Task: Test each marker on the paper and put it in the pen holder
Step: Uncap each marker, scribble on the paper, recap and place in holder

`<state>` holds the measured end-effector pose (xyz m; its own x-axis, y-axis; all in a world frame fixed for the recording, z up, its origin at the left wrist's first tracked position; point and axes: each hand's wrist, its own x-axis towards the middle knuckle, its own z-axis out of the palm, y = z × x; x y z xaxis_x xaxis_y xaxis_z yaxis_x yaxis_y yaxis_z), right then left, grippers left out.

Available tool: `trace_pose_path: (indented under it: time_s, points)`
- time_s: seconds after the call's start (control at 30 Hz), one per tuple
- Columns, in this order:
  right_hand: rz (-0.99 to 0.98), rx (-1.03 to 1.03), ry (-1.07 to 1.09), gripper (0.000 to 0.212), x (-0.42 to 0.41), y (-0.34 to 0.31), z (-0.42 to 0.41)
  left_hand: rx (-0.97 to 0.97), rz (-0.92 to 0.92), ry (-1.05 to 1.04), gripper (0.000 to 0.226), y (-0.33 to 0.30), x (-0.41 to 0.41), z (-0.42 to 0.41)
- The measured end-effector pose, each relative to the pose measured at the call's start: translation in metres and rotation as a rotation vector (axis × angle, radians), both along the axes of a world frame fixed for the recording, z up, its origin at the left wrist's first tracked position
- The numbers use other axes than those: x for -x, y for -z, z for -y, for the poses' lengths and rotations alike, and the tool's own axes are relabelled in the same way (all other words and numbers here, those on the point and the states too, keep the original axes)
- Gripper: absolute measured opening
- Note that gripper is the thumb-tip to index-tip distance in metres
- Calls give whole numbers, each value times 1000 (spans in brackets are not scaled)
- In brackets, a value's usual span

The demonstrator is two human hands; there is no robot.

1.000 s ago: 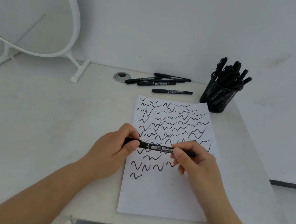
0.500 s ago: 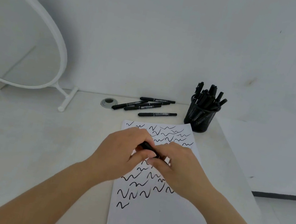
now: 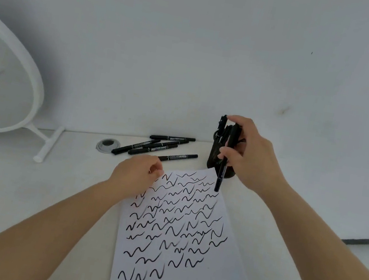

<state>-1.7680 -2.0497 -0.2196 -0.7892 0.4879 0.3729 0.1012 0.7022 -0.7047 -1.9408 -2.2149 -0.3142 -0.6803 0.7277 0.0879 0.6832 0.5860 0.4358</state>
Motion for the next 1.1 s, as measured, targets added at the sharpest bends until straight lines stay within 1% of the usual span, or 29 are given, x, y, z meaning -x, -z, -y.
trace_pose_path:
  time_s: [0.1,0.17,0.23,0.33,0.4,0.53,0.7,0.83,0.9,0.97,1.1]
  points:
    - [-149,10,69,48,7,-9,-17,-75,-129,-55,11,4,14,-10]
    - [-270,46,132,48,11,-11,-24,-85,-182,-71,16,7,23,-15]
    - [-364,35,179,47,14,-11,-28,-35,-199,-79,23,9,31,-20]
    - [-398,1,218,45,20,-6,-35,46,-205,-77,28,15,39,-25]
    - [-381,-11,223,45,24,-1,-38,76,-208,-75,28,18,42,-27]
    - [-346,-78,227,44,34,6,-43,63,-217,-106,25,22,45,-30]
    - [-227,-146,210,39,47,22,-43,55,-213,-106,23,23,49,-31]
    - [-185,-344,304,32,56,32,-43,79,-165,-112,26,24,52,-33]
    - [-143,-368,351,30,60,36,-44,91,-160,-107,28,24,52,-34]
    - [-84,-384,385,28,61,41,-45,92,-175,-105,30,25,53,-34]
    - [10,-519,399,23,60,51,-48,104,-258,-99,33,25,52,-30]
